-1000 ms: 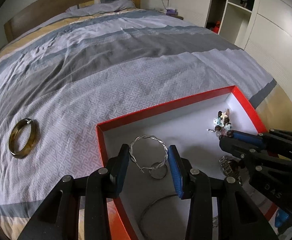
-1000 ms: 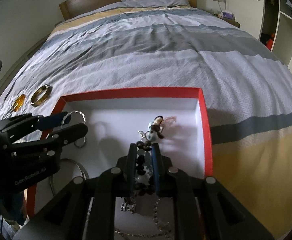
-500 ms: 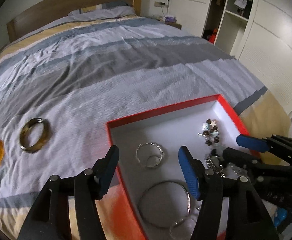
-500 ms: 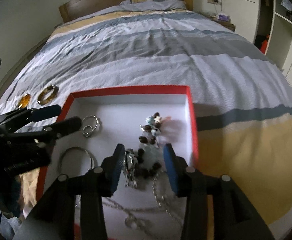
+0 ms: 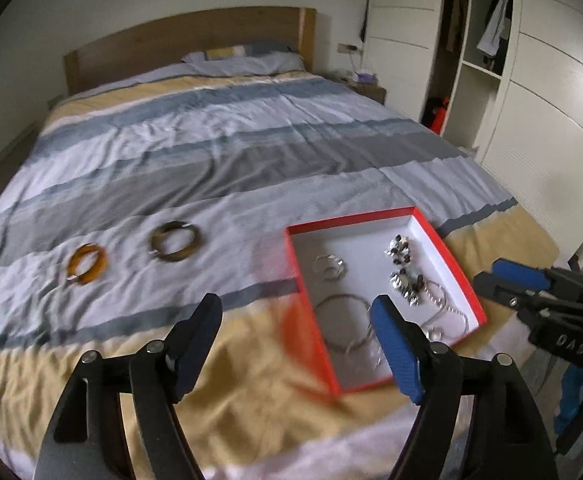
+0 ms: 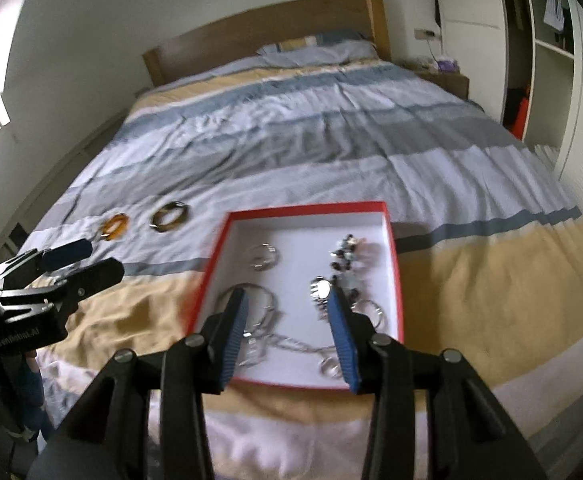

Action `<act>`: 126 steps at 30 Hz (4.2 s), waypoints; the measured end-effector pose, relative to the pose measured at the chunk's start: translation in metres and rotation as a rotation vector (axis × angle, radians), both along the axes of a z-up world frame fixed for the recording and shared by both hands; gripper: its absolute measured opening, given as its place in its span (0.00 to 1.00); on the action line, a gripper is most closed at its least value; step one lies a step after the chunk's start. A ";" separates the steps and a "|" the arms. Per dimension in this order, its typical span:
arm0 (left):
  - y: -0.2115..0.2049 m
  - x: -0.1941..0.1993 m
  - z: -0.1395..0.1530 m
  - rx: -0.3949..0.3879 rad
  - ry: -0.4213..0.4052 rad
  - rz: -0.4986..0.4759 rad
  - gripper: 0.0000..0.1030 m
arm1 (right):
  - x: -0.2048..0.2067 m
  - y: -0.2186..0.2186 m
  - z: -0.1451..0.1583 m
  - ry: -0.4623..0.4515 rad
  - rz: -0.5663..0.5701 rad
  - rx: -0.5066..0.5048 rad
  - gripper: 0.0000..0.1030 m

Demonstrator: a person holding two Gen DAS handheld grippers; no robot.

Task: Organize jewelry
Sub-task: 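Open both tools to drop the items in the box and withdraw, then move both tools toward the amber and brown bangles, then grasp the amber bangle with the left tool while the right tool grasps the brown bangle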

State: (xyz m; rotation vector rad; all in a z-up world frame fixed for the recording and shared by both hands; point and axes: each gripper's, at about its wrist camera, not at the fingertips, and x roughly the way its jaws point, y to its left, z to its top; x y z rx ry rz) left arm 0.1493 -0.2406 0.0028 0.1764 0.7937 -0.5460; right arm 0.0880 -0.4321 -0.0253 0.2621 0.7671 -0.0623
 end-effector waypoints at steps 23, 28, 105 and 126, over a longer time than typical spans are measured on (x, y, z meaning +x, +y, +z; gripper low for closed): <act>0.216 -0.095 0.045 -0.052 -0.104 0.350 0.89 | -0.092 0.101 0.071 -0.121 0.071 -0.047 0.44; 0.230 -0.110 0.055 -0.075 -0.159 0.382 0.95 | -0.103 0.120 0.074 -0.109 0.074 -0.071 0.44; 0.254 0.253 -0.087 0.078 0.118 0.518 0.99 | 0.278 0.144 -0.070 0.157 0.176 0.008 0.50; 0.234 0.296 -0.154 0.142 0.185 0.502 0.83 | 0.326 0.171 -0.128 0.232 0.182 -0.038 0.49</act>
